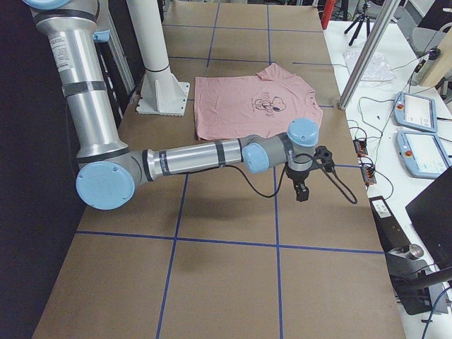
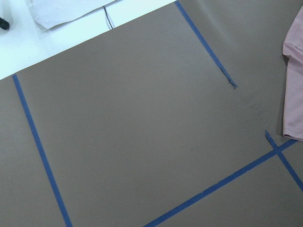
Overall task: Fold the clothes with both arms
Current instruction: 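Move the right gripper toward the pink shirt's sleeve farthest from the robot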
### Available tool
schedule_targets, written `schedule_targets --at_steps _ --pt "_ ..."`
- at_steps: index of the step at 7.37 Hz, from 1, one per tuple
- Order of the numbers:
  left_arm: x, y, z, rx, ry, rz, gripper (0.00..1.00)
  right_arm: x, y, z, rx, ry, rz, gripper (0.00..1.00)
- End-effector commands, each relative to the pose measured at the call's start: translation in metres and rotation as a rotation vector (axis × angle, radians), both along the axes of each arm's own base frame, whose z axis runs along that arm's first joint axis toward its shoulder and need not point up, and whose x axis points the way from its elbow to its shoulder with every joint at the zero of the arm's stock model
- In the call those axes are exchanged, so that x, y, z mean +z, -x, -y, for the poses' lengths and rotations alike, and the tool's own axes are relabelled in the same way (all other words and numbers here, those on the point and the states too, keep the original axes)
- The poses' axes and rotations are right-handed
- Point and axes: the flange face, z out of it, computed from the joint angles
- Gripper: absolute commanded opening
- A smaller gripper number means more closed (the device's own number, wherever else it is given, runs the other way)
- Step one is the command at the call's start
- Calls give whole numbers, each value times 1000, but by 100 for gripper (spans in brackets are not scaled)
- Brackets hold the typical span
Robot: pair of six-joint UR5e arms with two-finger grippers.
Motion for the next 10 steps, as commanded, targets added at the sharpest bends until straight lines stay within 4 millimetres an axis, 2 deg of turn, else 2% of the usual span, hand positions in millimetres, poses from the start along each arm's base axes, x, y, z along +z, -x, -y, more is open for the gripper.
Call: schedule_targets --at_steps 1,2,3,4,7,10 --pt "-5 -30 32 -44 41 27 100 -20 120 3 28 1 87 100" --pt "-13 -53 33 -72 62 21 100 -14 164 -3 93 -41 76 100" --pt "-15 -60 33 -103 90 -9 100 -11 192 -12 107 -32 60 100" --pt "-23 -62 31 -123 85 -34 100 -7 194 -12 106 -30 55 100" --pt "-24 -67 33 -165 99 -28 100 -17 236 -2 93 -16 38 100" --pt "-24 -67 33 -168 104 -31 100 -2 240 -2 106 -13 1 98"
